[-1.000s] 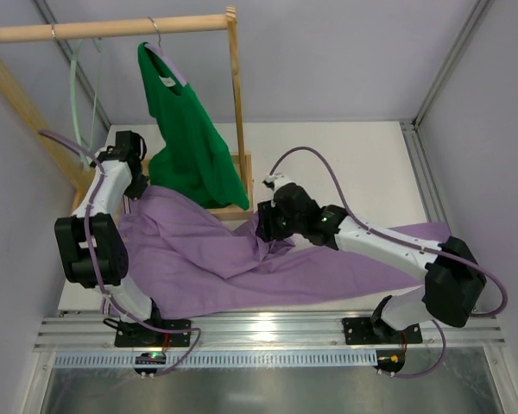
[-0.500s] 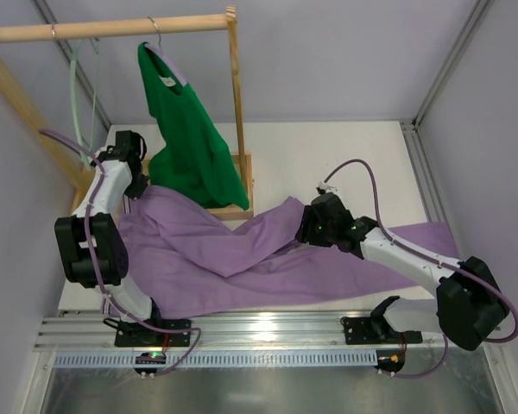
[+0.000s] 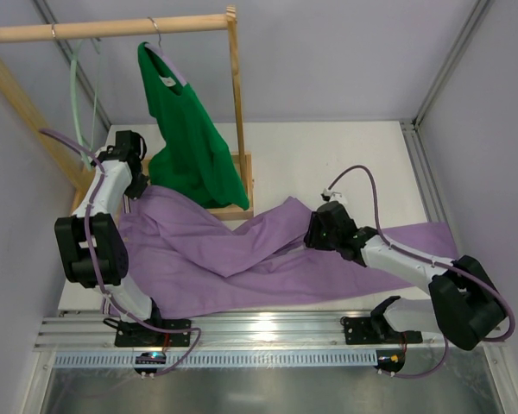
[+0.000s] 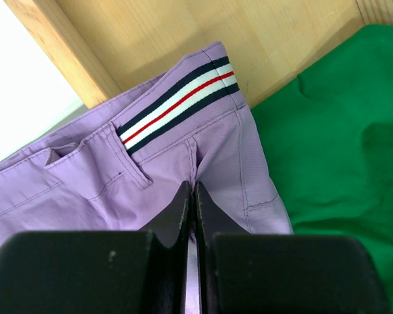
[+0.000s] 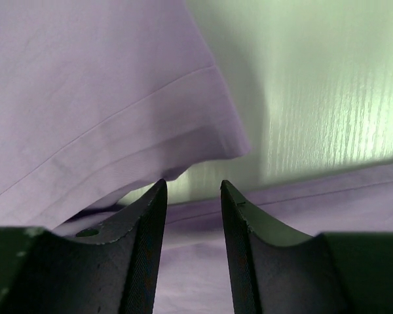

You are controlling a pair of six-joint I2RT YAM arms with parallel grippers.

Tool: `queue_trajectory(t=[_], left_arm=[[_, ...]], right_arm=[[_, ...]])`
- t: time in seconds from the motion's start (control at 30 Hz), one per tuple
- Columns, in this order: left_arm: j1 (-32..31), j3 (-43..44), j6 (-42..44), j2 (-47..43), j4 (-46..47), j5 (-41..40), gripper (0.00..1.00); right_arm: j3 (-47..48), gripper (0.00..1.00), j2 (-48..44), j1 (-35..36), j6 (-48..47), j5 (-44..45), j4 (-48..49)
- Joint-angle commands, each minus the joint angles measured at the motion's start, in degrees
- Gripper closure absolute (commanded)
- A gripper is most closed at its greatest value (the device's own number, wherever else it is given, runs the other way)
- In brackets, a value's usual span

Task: Place the trousers on the hanger
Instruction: Fold the trousers

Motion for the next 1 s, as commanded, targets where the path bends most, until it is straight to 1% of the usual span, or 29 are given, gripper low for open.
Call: queue_trajectory(t=[0.0,0.03,0.13,0.2,0.27,0.33,0.37,0.43,0.47,0.5,0.53,0.57,0.6,0.67,0.7,0.77,0.8,0.9,0.97], left_arm=[[0.35,0.21,0.47,-1.76,0.74,-1.3,1.0],[0.35,0.21,0.47,-1.85,0.74,-1.13,1.0],[0.35,0.21,0.47,-1.67,0.92,-0.78,1.0],[0.35,0.21,0.39,-1.59,0.92,-0.6,1.0],[0.34,0.21,0.39,-1.59,0.92,-0.51,1.0],[0.35,0.3,0.47,-1.67,1.01,-0.6,1.0],[0.26,0.47,0.39,-1.67,0.83,-0.77,1.0],[0.35,0.65,0.65,-1.76,0.48,-1.04,1.0],[0.35,1.0,0.74,-1.85,0.04,-1.65,1.0],[0.35,1.18,0.91,-1.85,-0.13,-2.0,1.0],[0.35,1.44,1.0,-1.85,-0.48,-2.44,1.0],[0.35,1.88,1.18,-1.94,-1.45,-3.4,1.0],[0.35,2.05,1.26,-2.11,-1.89,-4.11,1.0],[0.43,2.06,1.27,-2.9,-2.25,-5.43,1.0],[0.43,1.88,1.27,-3.25,-2.25,-6.04,1.0],[0.52,1.79,1.27,-3.87,-2.25,-7.01,1.0],[0.61,2.05,1.27,-3.96,-2.59,-7.97,1.0],[1.14,2.32,1.35,-3.96,-2.95,-9.12,1.0],[1.49,2.32,1.79,-4.13,-2.95,-9.56,0.99]], right_arm=[[-1.91,0.58,0.89,-1.43,-2.77,-1.5,10.4],[-2.96,0.57,1.42,-2.57,-3.12,-4.55,14.5],[-3.33,0.55,4.67,-3.63,-4.09,-6.95,19.18],[-3.41,0.54,7.21,-4.16,-4.61,-10.37,22.87],[-3.24,0.54,8.89,-4.25,-4.7,-12.66,24.91],[-2.36,0.57,11.09,-4.25,-4.27,-12.85,25.35],[-2.27,0.59,11.44,-4.33,-4.18,-13.19,25.7],[-2.1,0.72,11.18,-4.33,-4.18,-12.85,25.54],[-1.83,0.86,10.66,-4.6,-4.87,-11.54,24.4],[-0.18,0.96,8.91,-4.86,-5.4,-9.87,19.69],[1.32,0.96,7.76,-5.21,-6.1,-8.03,15.38],[3.16,0.96,6.62,-6.08,-6.54,-4.01,11.16],[7.18,0.96,5.48,-6.44,-7.25,2.9,1.02],[11.86,0.96,2.31,-6.71,-8.91,11.19,-7.83],[16.49,0.96,1.43,-6.79,-9.27,18.54,-15.26],[21.09,0.97,0.55,-6.8,-9.89,25.97,-21.55],[25.72,0.96,0.55,-6.88,-9.98,31.66,-26.45],[33.2,0.96,1.42,-6.97,-9.98,37.93,-33.15],[35.69,0.96,2.47,-6.97,-9.72,42.77,-35.02]])
